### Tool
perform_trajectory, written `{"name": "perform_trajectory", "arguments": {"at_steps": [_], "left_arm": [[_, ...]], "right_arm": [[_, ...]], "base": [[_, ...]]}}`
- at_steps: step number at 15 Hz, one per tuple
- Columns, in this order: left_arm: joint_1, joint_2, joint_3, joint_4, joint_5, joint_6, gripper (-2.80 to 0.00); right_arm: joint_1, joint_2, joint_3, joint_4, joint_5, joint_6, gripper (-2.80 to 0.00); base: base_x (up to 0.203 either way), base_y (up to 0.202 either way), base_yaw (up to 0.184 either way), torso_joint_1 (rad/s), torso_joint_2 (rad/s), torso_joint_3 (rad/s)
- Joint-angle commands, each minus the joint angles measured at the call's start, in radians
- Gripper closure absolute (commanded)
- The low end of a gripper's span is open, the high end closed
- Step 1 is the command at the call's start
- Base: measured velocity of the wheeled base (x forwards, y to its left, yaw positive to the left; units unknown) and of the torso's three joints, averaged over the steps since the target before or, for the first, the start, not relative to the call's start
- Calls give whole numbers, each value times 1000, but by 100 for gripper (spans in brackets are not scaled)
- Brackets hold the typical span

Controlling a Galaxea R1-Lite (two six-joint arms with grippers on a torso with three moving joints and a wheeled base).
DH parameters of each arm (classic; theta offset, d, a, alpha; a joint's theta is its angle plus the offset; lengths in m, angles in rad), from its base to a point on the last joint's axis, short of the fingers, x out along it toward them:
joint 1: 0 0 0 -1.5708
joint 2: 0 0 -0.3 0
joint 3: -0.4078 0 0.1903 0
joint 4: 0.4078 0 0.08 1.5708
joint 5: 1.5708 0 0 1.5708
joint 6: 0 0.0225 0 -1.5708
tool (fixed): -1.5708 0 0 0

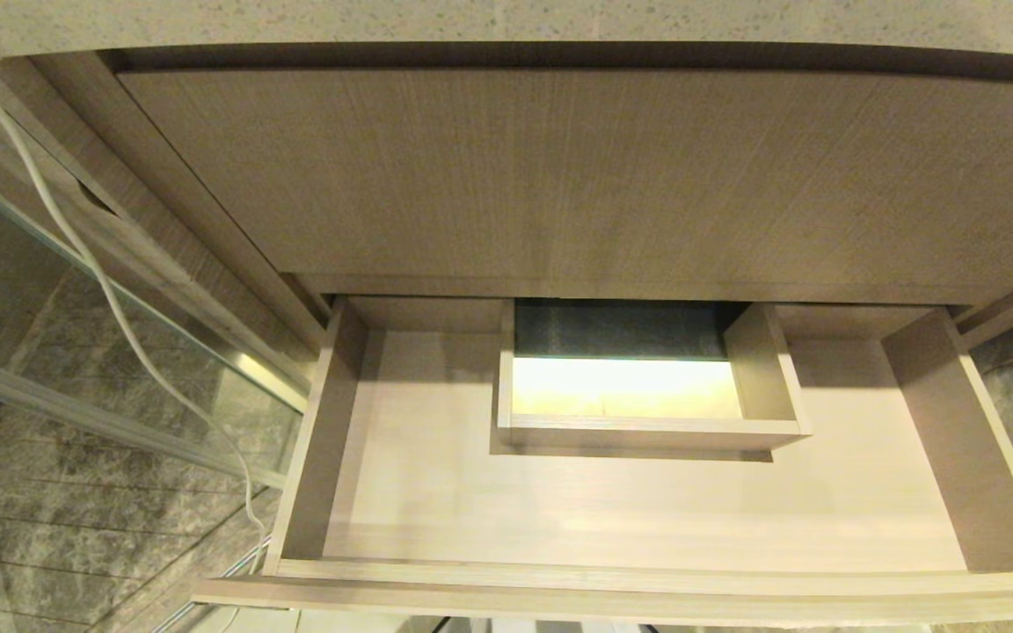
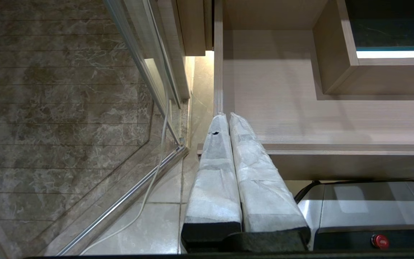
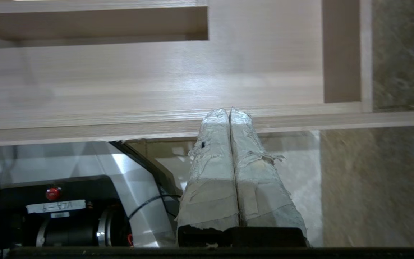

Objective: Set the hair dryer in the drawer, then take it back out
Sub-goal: Pick up the hairdryer

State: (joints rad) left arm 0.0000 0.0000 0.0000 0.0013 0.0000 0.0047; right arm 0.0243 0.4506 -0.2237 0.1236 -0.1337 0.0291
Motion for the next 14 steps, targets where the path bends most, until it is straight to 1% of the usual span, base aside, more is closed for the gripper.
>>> {"name": "perform_trajectory", "arguments": {"at_steps": [1,3,4,5,7,8,12,13,14], "left_arm": [[0,0,2,0,0,0,0],[0,0,2,0,0,0,0],[0,0,2,0,0,0,0],[0,0,2,0,0,0,0],[0,0,2,0,0,0,0],[0,0,2,0,0,0,0],[0,0,2,0,0,0,0],[0,0,2,0,0,0,0],[0,0,2,0,0,0,0]], "right_arm": [[-7,-183,57,5,34,-3,0],[-13,-378,108,9,74,-6,0],[-16,-431,135,11,95,-7,0],[-19,-452,156,13,114,-9,0],[-20,-452,160,9,114,-2,0],[-20,-452,173,0,111,35,0],[-20,-452,173,-1,111,35,0],[-20,-452,175,-3,116,14,0],[-20,-452,176,-4,118,9,0]], "base": [[0,0,0,0,0,0],[0,0,0,0,0,0],[0,0,0,0,0,0],[0,0,0,0,0,0],[0,0,0,0,0,0],[0,0,0,0,0,0],[0,0,0,0,0,0],[0,0,0,0,0,0],[0,0,0,0,0,0]]}}
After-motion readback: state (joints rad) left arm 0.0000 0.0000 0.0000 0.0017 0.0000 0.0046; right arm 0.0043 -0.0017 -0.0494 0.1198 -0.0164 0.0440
